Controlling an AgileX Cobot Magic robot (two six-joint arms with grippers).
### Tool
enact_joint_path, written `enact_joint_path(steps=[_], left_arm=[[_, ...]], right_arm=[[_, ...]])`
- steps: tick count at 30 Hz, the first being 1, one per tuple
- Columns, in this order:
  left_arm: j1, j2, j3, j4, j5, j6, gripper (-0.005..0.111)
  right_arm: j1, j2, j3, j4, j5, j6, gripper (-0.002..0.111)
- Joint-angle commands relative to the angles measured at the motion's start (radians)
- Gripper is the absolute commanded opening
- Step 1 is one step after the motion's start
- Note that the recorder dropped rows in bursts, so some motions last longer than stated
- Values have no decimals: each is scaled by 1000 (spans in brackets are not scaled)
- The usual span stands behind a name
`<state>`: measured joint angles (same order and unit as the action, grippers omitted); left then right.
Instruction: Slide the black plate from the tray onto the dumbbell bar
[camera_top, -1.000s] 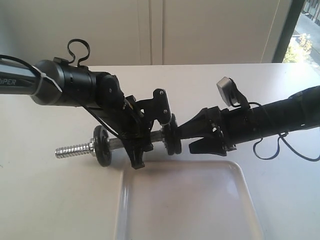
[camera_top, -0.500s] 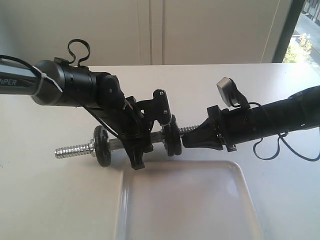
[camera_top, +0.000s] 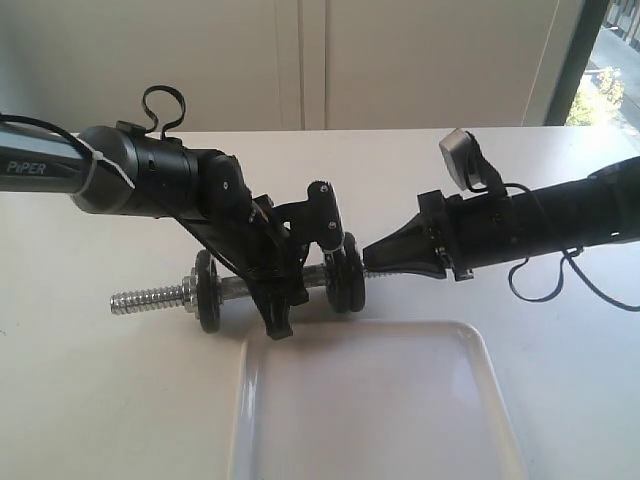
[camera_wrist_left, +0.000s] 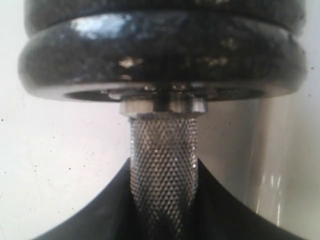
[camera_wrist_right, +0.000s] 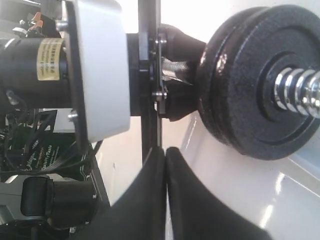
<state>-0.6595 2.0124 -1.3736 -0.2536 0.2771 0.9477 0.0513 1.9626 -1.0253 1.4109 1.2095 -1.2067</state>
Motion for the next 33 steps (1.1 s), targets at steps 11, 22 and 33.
enact_joint_path(steps=[11, 22, 33], left_arm=[[-1, -30, -24, -45, 1, -11, 58], [-1, 28, -24, -45, 38, -11, 62], [-1, 12, -24, -23, 30, -11, 62]], right_arm=[[-4, -35, 0, 12, 12, -19, 0], [-4, -42, 0, 10, 12, -19, 0], [-4, -42, 0, 12, 12, -19, 0]])
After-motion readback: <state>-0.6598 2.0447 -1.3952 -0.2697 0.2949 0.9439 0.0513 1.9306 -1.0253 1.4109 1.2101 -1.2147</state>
